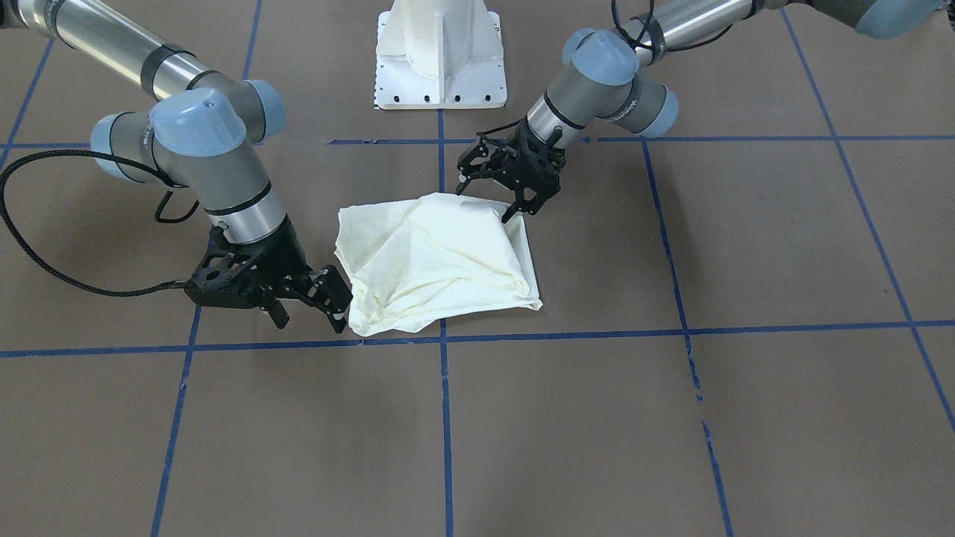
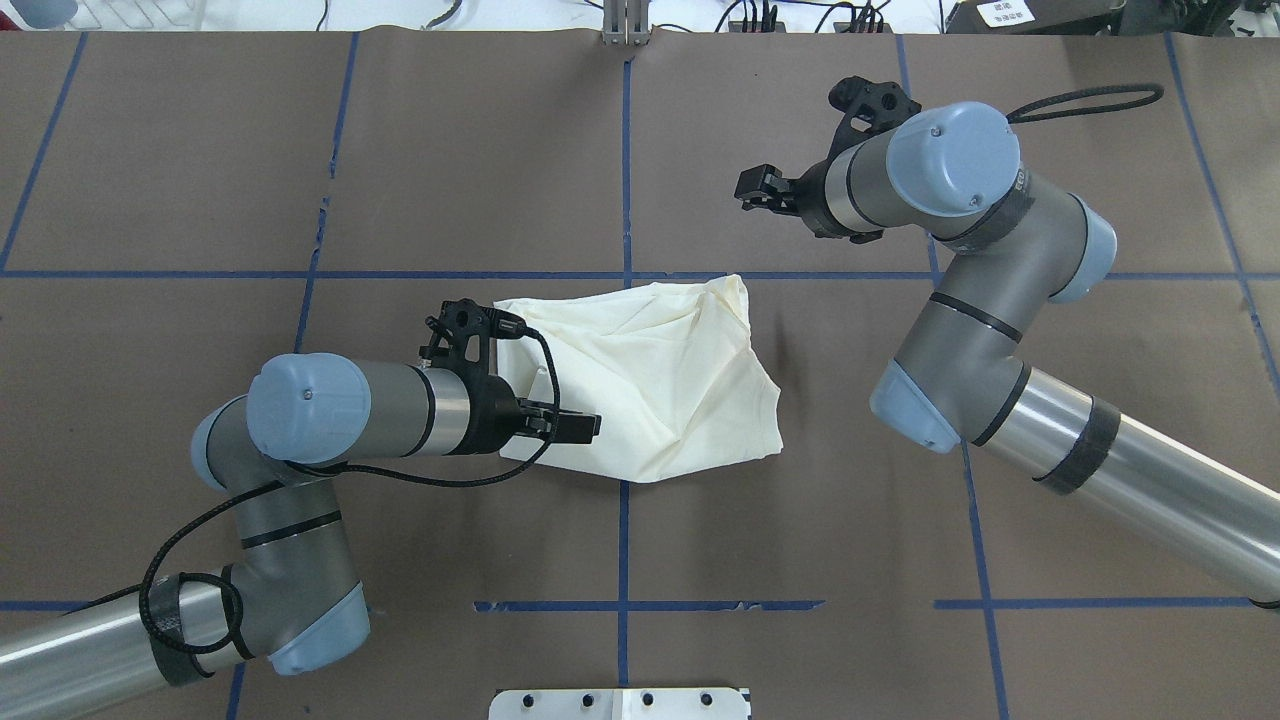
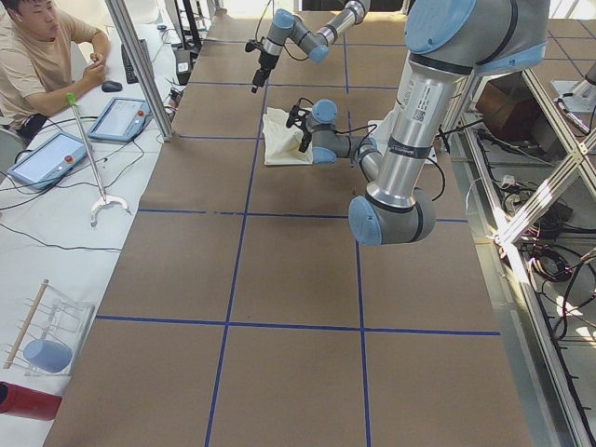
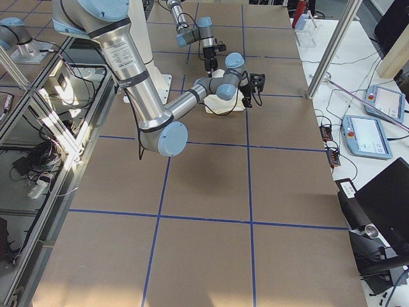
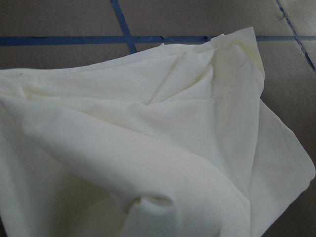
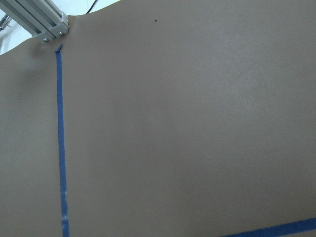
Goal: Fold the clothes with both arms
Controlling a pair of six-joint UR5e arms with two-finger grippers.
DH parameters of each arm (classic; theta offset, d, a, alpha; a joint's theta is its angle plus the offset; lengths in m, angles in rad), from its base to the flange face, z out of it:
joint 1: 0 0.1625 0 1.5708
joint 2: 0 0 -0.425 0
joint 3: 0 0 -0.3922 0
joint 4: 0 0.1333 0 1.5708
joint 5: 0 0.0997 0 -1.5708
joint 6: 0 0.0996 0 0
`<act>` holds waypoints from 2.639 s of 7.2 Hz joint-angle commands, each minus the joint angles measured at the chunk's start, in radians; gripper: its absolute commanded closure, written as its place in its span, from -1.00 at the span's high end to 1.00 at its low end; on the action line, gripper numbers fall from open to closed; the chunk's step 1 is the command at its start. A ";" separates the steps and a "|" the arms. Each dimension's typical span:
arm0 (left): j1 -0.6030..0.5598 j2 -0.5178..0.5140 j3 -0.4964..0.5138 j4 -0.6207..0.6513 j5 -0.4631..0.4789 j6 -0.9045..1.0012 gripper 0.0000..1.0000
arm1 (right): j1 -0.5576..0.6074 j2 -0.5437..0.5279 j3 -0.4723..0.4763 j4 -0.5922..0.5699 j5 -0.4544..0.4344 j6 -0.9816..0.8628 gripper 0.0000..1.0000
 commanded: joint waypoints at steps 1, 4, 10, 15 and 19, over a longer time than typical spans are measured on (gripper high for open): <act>0.042 0.004 0.002 -0.035 -0.041 -0.002 1.00 | 0.000 -0.001 0.000 0.000 -0.001 0.000 1.00; 0.093 0.044 -0.021 -0.054 -0.066 -0.018 1.00 | 0.000 -0.009 0.000 0.000 -0.004 0.000 1.00; 0.047 0.124 -0.169 -0.034 -0.067 -0.198 0.99 | 0.000 -0.027 0.015 0.002 -0.004 0.000 1.00; 0.051 0.024 -0.093 -0.008 0.021 -0.410 0.71 | 0.001 -0.032 0.023 0.002 -0.005 0.000 1.00; 0.022 0.036 -0.103 -0.002 0.012 -0.405 0.72 | 0.000 -0.030 0.022 0.002 -0.005 0.000 1.00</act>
